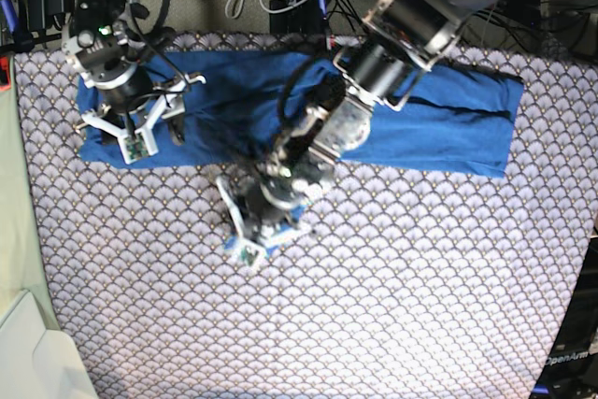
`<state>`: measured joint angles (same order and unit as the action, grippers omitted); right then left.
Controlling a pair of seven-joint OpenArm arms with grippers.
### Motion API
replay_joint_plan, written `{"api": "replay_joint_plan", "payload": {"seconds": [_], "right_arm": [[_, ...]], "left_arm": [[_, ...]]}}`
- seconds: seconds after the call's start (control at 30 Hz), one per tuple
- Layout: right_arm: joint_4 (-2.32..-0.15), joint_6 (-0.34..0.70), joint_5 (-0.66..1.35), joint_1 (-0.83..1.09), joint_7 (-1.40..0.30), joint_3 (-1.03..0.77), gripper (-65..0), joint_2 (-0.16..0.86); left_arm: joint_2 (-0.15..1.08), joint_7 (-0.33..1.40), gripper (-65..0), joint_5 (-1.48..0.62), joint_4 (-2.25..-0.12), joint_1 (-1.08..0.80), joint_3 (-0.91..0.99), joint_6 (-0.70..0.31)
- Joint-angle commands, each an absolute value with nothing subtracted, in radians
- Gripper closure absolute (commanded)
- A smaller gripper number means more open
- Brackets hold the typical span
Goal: Fold the T-shirt properly
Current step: 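Lay the sleeve flat on the strip and release with the left gripper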
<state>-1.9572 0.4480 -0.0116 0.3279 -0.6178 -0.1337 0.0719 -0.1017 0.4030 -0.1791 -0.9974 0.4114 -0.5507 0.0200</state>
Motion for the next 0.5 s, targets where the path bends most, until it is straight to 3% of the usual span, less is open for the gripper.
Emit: {"api": "replay_joint_plan", "payload": {"seconds": [0.0, 0.47], "right_arm": [[-1.974, 0.453, -0.002, 0.321, -0.593, -0.136, -33.1, 0.079], [-1.972, 0.453, -0.002, 0.32, -0.59, -0.131, -33.1, 0.076]], "left_arm": [[-0.096, 0.404, -0.5, -0.179, -1.04, 0.432, -0.549, 0.025], [0.044, 0.639, -0.5, -0.179, -1.547, 0.194, -0.289, 0.018]]}}
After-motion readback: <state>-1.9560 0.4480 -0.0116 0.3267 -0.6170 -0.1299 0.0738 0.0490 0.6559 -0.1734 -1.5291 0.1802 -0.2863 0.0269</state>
